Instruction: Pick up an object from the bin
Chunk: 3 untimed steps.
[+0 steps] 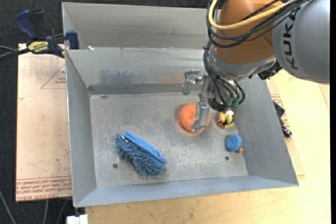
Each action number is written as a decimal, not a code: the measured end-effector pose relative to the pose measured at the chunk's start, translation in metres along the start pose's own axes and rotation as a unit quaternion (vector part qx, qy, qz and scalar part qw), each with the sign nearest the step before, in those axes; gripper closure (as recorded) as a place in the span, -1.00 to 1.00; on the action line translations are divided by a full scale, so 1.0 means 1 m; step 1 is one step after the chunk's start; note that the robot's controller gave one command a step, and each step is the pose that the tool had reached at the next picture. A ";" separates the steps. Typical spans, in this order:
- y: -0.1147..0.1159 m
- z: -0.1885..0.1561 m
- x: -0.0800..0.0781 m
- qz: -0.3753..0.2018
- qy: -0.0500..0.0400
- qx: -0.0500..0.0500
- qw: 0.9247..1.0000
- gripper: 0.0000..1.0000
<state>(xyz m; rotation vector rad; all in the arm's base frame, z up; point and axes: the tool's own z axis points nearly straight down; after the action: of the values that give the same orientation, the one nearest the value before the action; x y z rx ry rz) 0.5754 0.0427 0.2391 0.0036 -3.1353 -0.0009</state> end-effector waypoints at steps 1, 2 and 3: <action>0.000 -0.005 -0.001 0.001 -0.004 0.000 1.000 -1.00; -0.019 0.045 -0.008 0.015 -0.007 -0.001 1.000 -1.00; -0.051 0.120 -0.020 0.044 -0.006 -0.001 0.999 -1.00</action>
Offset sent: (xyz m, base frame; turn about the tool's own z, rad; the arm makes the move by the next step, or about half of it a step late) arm 0.0168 -0.0659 -0.1691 0.0943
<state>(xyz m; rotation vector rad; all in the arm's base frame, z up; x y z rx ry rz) 0.5943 -0.0079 0.1189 -0.1343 -3.1449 -0.0036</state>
